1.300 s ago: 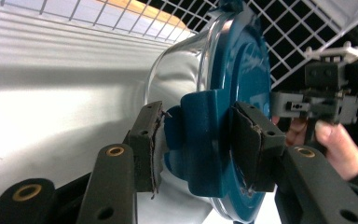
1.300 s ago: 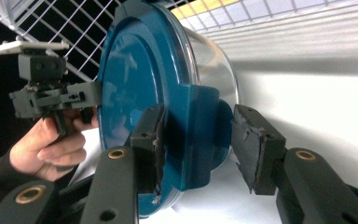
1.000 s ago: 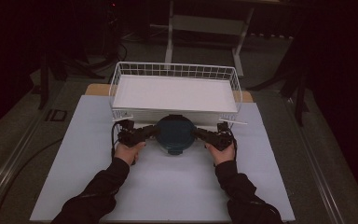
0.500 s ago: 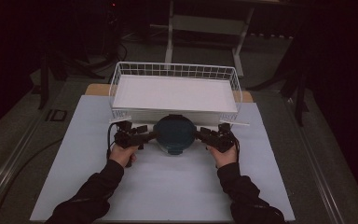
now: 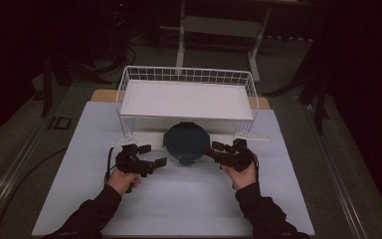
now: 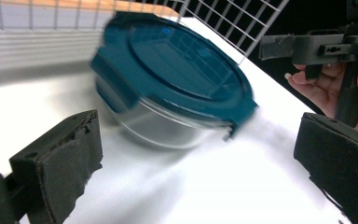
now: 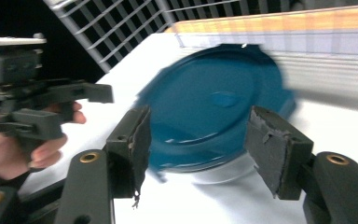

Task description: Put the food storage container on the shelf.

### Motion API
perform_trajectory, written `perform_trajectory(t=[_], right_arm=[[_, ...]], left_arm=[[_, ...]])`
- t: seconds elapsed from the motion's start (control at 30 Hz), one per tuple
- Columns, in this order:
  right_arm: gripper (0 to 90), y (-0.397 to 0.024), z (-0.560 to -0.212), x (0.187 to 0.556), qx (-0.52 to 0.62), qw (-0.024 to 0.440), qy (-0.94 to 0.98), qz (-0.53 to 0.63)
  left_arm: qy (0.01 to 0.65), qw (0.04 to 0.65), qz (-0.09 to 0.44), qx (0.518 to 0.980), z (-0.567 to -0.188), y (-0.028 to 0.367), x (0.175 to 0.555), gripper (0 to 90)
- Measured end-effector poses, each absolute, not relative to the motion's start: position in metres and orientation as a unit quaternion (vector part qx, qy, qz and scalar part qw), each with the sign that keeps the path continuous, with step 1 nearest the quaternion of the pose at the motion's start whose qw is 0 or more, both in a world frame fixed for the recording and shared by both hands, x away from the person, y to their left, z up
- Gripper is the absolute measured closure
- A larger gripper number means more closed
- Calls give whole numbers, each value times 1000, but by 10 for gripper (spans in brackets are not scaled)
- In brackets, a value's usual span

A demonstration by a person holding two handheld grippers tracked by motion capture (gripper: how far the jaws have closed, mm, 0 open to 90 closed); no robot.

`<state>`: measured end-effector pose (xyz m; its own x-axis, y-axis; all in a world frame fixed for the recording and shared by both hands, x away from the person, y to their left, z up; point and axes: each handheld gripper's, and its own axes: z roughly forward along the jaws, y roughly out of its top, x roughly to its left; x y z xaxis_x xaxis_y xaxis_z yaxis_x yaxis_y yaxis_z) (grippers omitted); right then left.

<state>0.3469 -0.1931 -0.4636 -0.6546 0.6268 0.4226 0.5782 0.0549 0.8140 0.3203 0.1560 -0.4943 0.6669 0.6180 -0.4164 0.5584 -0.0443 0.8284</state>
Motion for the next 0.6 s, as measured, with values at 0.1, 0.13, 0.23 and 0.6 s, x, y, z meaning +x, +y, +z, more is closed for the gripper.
perform_trajectory(t=[0.1,0.13,0.23,0.6], right_arm=[[466,-181,-464,332,404,7,735,544],[466,-181,-464,332,404,7,735,544],[598,-166,-470,318,398,-3,748,531],[899,-136,-502,313,394,-24,780,485]], left_arm=[[399,555,36,729,-496,154,308,15],[399,555,36,729,-496,154,308,15],[399,558,38,726,-496,154,298,15],[390,557,67,730,-492,157,286,15]])
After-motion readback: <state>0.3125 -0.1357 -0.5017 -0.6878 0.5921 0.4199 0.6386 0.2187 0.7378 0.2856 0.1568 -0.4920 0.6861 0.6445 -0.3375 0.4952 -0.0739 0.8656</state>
